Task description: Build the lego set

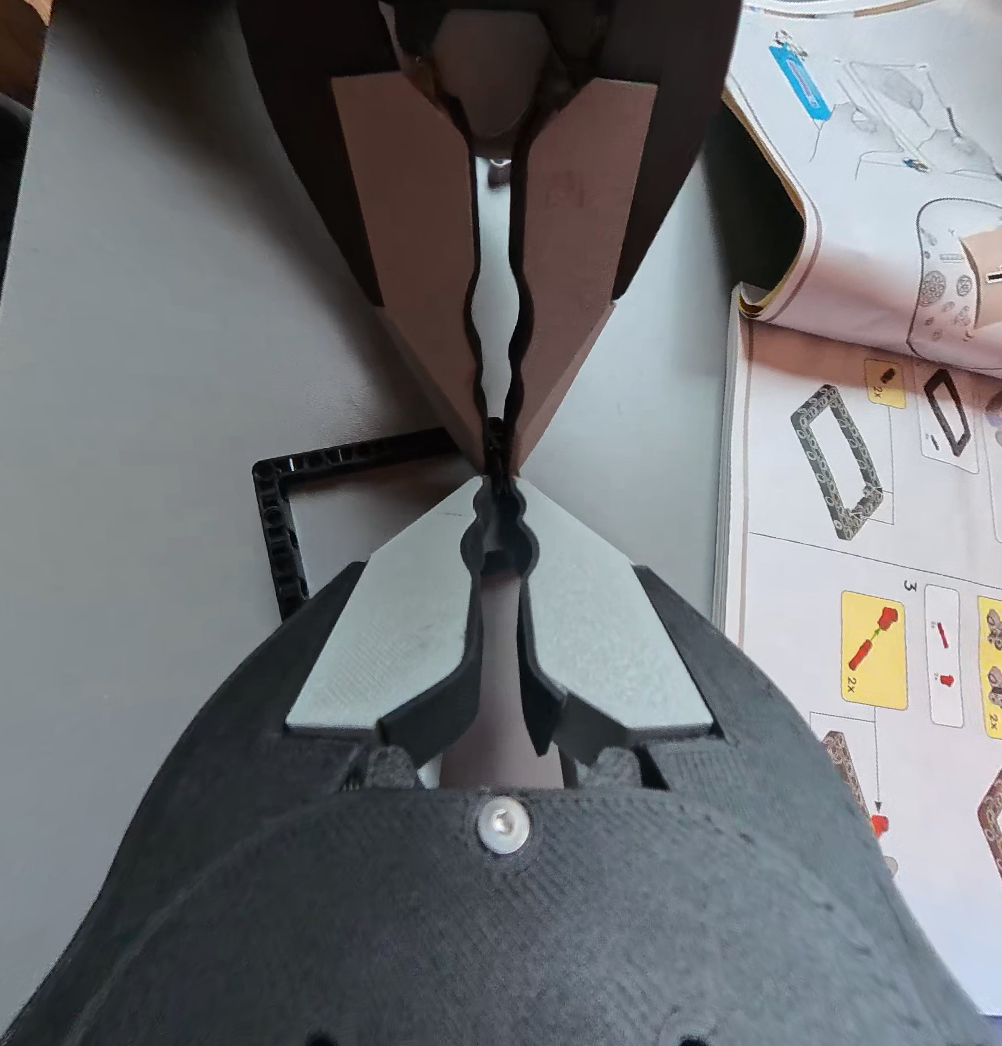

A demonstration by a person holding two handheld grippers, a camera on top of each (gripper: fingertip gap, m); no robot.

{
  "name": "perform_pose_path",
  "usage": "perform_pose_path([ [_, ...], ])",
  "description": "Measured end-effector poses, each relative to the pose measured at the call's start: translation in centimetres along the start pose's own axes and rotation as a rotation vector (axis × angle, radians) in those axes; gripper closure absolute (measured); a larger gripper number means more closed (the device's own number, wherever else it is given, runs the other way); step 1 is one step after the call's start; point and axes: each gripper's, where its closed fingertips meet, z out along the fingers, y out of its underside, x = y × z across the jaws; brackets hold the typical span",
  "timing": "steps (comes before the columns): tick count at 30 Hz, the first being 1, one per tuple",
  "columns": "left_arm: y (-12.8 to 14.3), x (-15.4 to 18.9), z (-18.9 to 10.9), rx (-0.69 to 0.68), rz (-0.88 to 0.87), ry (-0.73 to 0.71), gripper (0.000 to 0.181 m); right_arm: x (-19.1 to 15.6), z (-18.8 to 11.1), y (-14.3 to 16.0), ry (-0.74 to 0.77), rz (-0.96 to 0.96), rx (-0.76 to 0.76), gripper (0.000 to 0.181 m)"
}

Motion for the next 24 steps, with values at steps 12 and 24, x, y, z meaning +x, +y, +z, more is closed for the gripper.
perform_pose_path([
  [12, -0.4, 0.6, 0.1, 0.031, -0.057, 0.064, 0.171, -0.6, 0.2, 0.4, -0.011, -0.034, -0.032, 0.181],
  [24, 1.1, 0.2, -1.4, 0.030, -0.059, 0.138, 0.164, -0.6, 0.5, 1.0, 0.019, -0.086, -0.178, 0.181],
])
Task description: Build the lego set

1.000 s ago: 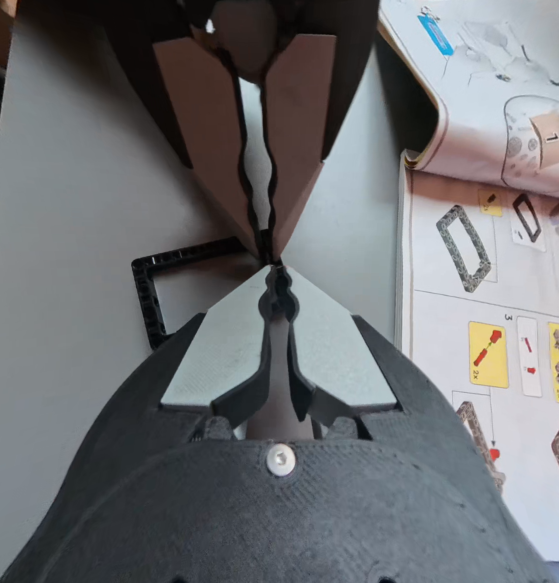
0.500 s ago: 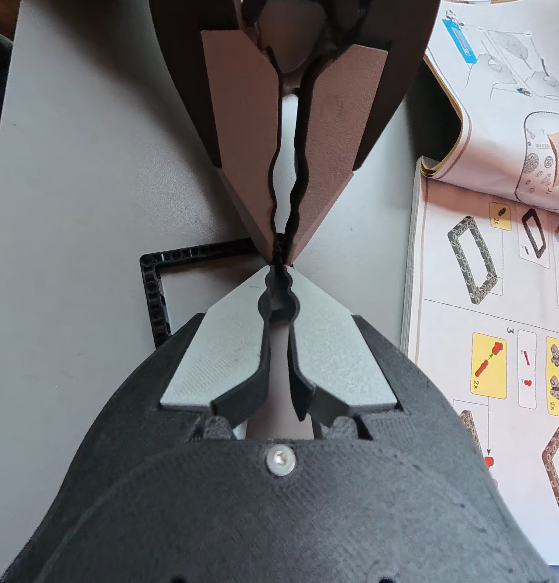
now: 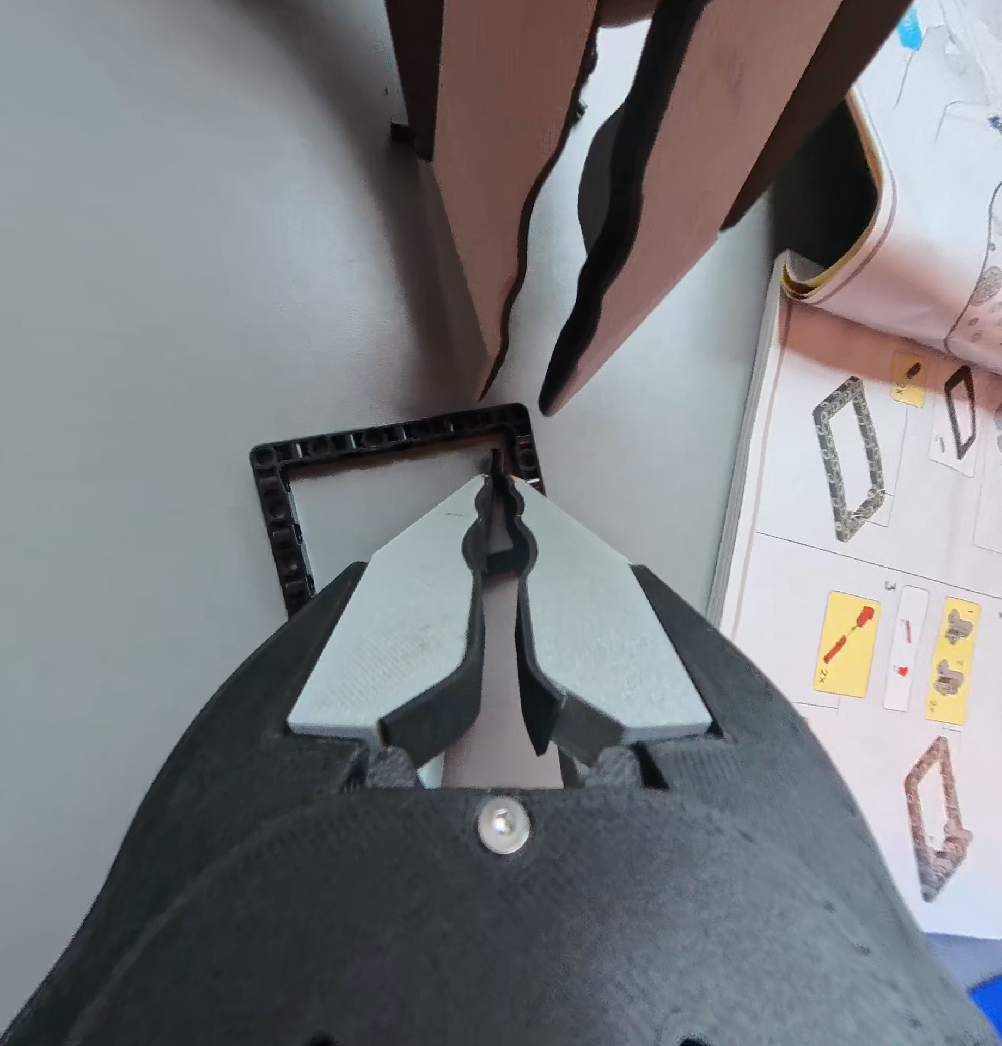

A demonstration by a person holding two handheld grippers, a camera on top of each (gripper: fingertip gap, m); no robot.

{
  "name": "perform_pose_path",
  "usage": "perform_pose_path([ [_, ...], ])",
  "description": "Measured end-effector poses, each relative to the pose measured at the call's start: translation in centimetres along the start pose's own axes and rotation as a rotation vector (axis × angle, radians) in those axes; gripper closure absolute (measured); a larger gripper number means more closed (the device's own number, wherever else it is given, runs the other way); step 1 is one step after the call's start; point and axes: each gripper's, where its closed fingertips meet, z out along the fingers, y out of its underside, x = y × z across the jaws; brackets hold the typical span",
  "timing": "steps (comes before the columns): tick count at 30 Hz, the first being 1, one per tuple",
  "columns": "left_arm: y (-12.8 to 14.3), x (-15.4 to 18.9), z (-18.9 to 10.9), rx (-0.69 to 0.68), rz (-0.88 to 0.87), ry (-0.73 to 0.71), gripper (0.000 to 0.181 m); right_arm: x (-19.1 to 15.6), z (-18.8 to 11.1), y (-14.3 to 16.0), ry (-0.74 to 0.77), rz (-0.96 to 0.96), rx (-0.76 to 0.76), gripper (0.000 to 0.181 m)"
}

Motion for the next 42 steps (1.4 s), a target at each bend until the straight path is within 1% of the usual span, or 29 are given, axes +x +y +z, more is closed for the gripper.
perform_pose_path([
  [3, 0.69, -0.32, 0.57, -0.037, 0.038, -0.020, 0.167, 0.08, 0.13, -0.13, 0.033, -0.044, -0.017, 0.181],
  [8, 0.50, -0.45, 0.93, -0.002, 0.050, 0.004, 0.175, 0.16, 0.15, -0.14, 0.076, -0.105, -0.026, 0.181],
  [15, 0.35, -0.45, 1.01, 0.017, 0.079, 0.018, 0.174, 0.33, 0.02, 0.07, 0.156, -0.206, -0.075, 0.181],
  [18, 0.23, -0.38, 1.10, 0.036, 0.079, 0.041, 0.175, 0.39, 0.00, 0.09, 0.196, -0.271, -0.096, 0.181],
  [23, 0.23, -0.36, 1.08, 0.052, 0.085, 0.051, 0.175, 0.39, -0.04, 0.06, 0.268, -0.466, -0.139, 0.181],
  [26, 0.22, -0.39, 1.10, 0.054, 0.093, 0.047, 0.175, 0.39, -0.02, 0.04, 0.274, -0.531, -0.144, 0.181],
  [30, 0.15, -0.36, 1.13, 0.068, 0.080, 0.053, 0.175, 0.41, 0.01, 0.09, 0.259, -0.518, -0.160, 0.181],
  [33, 0.11, -0.29, 1.17, 0.071, 0.097, 0.048, 0.174, 0.38, -0.01, 0.11, 0.276, -0.591, -0.179, 0.181],
  [38, 0.17, -0.29, 1.13, 0.071, 0.112, 0.050, 0.174, 0.49, 0.07, 0.02, 0.318, -0.625, -0.179, 0.181],
  [42, 0.20, -0.32, 1.11, 0.072, 0.116, 0.071, 0.174, 0.44, 0.11, -0.02, 0.295, -0.558, -0.173, 0.181],
])
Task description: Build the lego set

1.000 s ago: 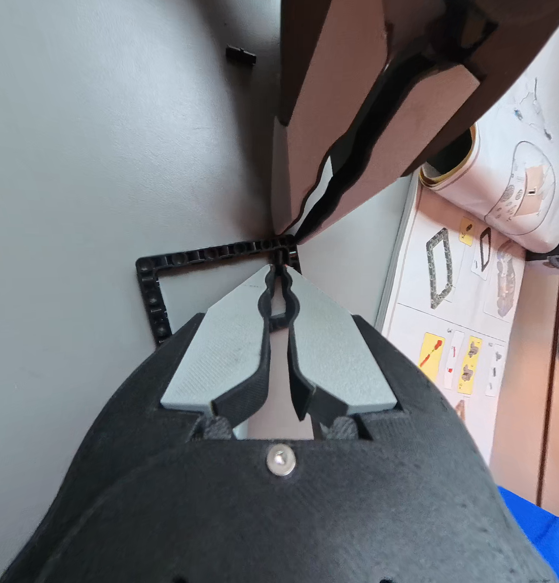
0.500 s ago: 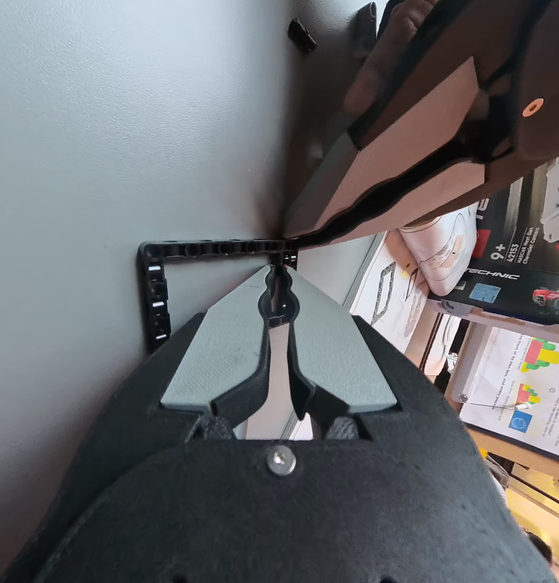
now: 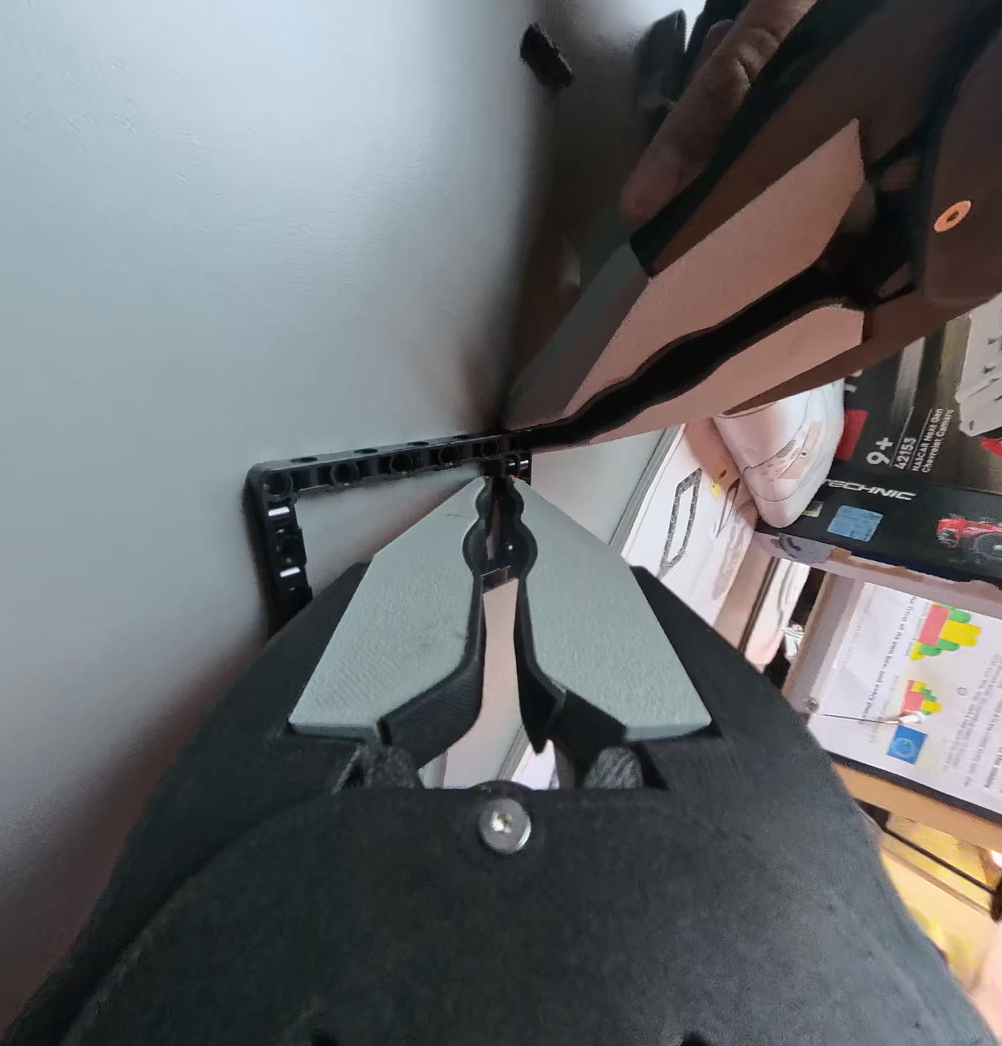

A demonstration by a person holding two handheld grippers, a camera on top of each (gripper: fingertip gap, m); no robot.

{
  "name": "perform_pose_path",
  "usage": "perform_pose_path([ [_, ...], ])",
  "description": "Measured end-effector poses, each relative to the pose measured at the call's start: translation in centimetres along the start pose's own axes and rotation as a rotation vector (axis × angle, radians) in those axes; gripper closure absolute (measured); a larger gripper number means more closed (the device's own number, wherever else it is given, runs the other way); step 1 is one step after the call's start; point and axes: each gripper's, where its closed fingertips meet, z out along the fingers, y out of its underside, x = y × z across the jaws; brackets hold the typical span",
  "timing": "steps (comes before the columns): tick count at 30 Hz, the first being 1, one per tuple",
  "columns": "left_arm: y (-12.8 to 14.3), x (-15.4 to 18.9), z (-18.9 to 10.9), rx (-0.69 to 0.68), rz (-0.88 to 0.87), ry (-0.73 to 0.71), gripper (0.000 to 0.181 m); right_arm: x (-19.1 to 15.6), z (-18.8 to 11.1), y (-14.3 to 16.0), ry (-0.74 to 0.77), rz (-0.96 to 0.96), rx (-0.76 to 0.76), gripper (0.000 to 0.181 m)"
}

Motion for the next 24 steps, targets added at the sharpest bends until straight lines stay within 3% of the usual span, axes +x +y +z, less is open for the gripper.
perform_pose_path([
  [4, 0.01, -0.02, 0.00, 0.000, -0.003, 0.013, 0.174, 0.02, -0.02, -0.05, 0.033, 0.010, 0.048, 0.181],
  [7, -0.01, -0.05, 0.01, -0.001, -0.001, 0.011, 0.174, 0.10, 0.10, -0.06, 0.007, 0.134, 0.056, 0.181],
  [12, 0.08, 0.03, -0.09, 0.002, -0.003, 0.011, 0.173, 0.22, 0.16, -0.27, 0.105, -0.042, 0.062, 0.181],
  [17, 0.06, 0.03, -0.07, 0.000, 0.006, 0.016, 0.173, 0.23, 0.16, -0.36, 0.102, -0.063, 0.149, 0.181],
  [21, 0.07, -0.03, -0.10, 0.003, -0.019, 0.031, 0.172, 0.40, 0.26, -0.27, 0.202, -0.320, 0.005, 0.181],
  [24, 0.10, -0.03, -0.13, 0.003, -0.035, 0.044, 0.172, 0.42, 0.22, -0.29, 0.214, -0.380, -0.026, 0.181],
])
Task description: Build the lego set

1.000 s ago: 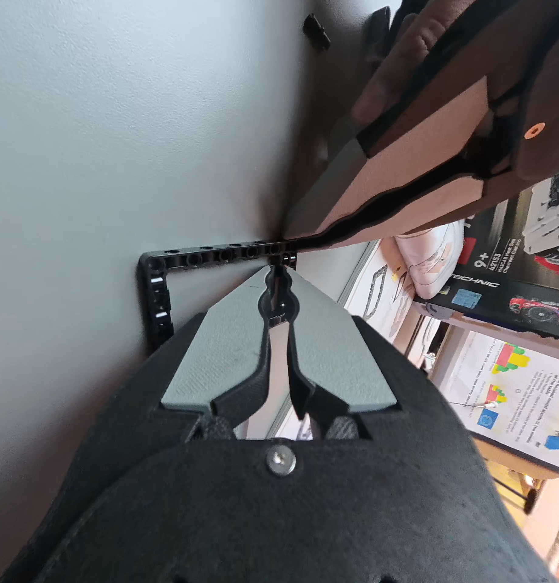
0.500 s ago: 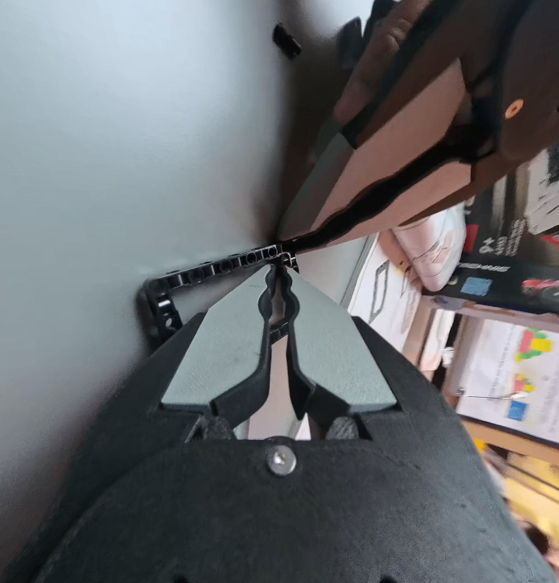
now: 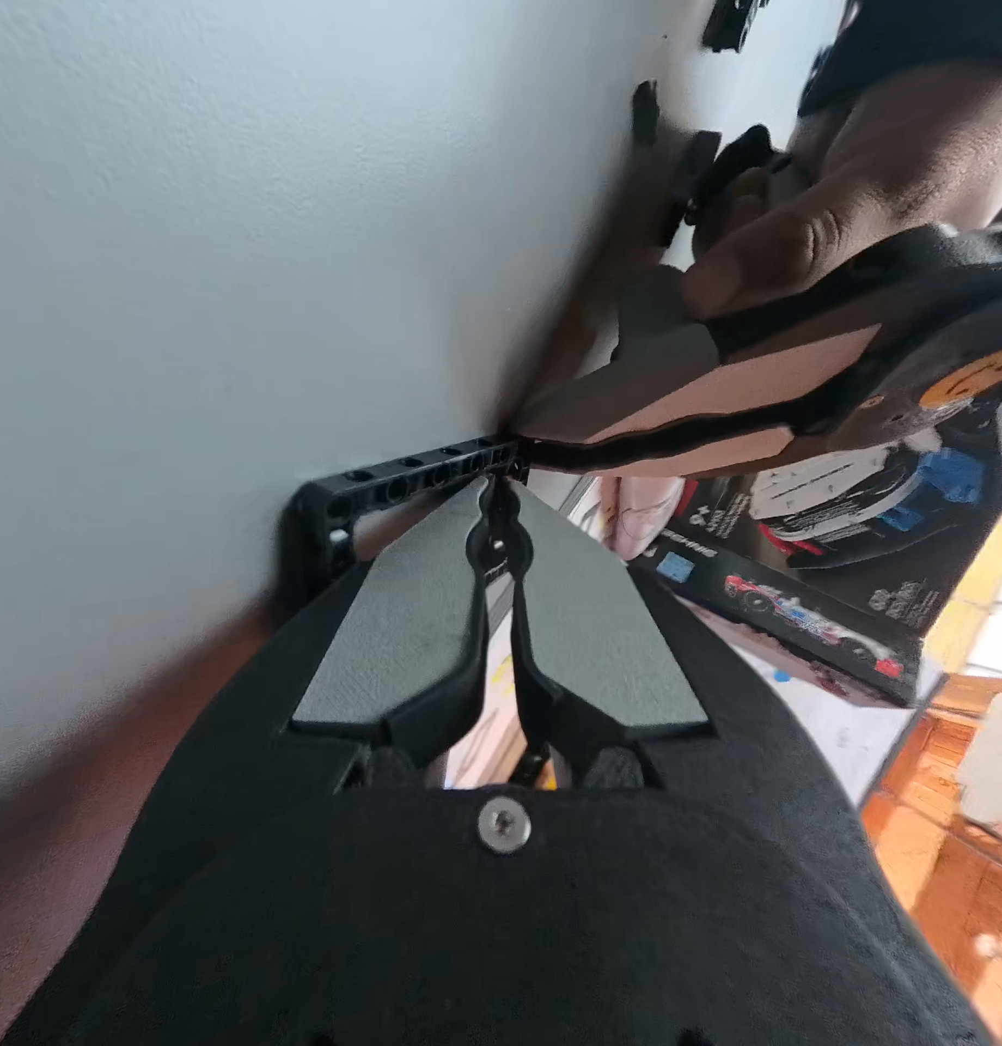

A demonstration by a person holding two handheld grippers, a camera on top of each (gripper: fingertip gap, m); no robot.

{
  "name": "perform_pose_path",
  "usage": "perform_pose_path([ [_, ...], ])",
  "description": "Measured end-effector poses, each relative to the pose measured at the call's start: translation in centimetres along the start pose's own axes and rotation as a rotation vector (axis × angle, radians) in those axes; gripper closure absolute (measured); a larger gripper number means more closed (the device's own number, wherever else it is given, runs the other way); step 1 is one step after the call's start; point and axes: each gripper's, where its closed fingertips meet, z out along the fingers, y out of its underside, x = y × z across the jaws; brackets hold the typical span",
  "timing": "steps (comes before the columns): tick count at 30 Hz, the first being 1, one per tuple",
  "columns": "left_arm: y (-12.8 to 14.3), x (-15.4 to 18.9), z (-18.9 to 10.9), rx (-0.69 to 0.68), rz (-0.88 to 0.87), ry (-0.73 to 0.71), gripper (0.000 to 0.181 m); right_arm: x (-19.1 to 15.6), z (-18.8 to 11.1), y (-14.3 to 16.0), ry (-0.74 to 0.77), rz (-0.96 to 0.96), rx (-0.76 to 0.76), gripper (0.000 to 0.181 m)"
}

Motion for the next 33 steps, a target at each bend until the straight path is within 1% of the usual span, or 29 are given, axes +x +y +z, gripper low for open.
perform_pose_path([
  [2, 0.0, -0.1, 0.0, 0.001, -0.005, 0.002, 0.173, 0.0, -0.1, -0.2, 0.027, -0.082, 0.007, 0.181],
  [3, -0.1, 0.0, 0.1, -0.001, -0.011, 0.013, 0.174, 0.0, -0.3, -0.8, 0.021, -0.085, 0.035, 0.181],
  [5, -0.1, 0.0, 0.1, 0.000, -0.013, 0.020, 0.174, 0.0, -0.3, -1.0, -0.045, 0.028, 0.076, 0.181],
  [7, -0.2, -0.2, 0.2, 0.003, -0.010, -0.003, 0.174, 0.0, -0.3, -0.8, -0.083, 0.104, 0.125, 0.181],
  [13, -0.2, -0.5, 0.2, 0.004, -0.019, -0.026, 0.174, 0.2, -0.3, -0.3, -0.082, 0.345, 0.202, 0.181],
  [16, -0.2, -0.5, 0.2, 0.004, -0.014, -0.030, 0.175, 0.9, -1.1, -0.1, -0.073, 0.424, 0.258, 0.179],
  [19, -0.2, -0.5, 0.2, 0.004, -0.015, -0.030, 0.175, 1.1, -1.8, 0.2, -0.115, 0.515, 0.315, 0.176],
  [20, -0.2, -0.5, 0.2, 0.003, -0.014, -0.031, 0.175, 1.1, -2.1, 0.2, -0.128, 0.539, 0.328, 0.176],
  [21, -0.2, -0.5, 0.2, 0.003, -0.013, -0.032, 0.174, 1.0, -2.3, 0.3, -0.143, 0.560, 0.338, 0.181],
  [24, -0.2, -0.5, 0.2, 0.003, -0.012, -0.034, 0.175, 0.2, -2.0, 0.9, -0.217, 0.603, 0.292, 0.181],
  [28, -0.3, -0.4, 0.2, 0.004, -0.014, -0.030, 0.173, -0.9, -1.0, 1.1, -0.267, 0.543, 0.202, 0.180],
  [33, -0.3, -0.2, 0.3, 0.005, -0.010, -0.018, 0.169, -0.6, -0.5, 0.6, -0.278, 0.529, 0.202, 0.181],
])
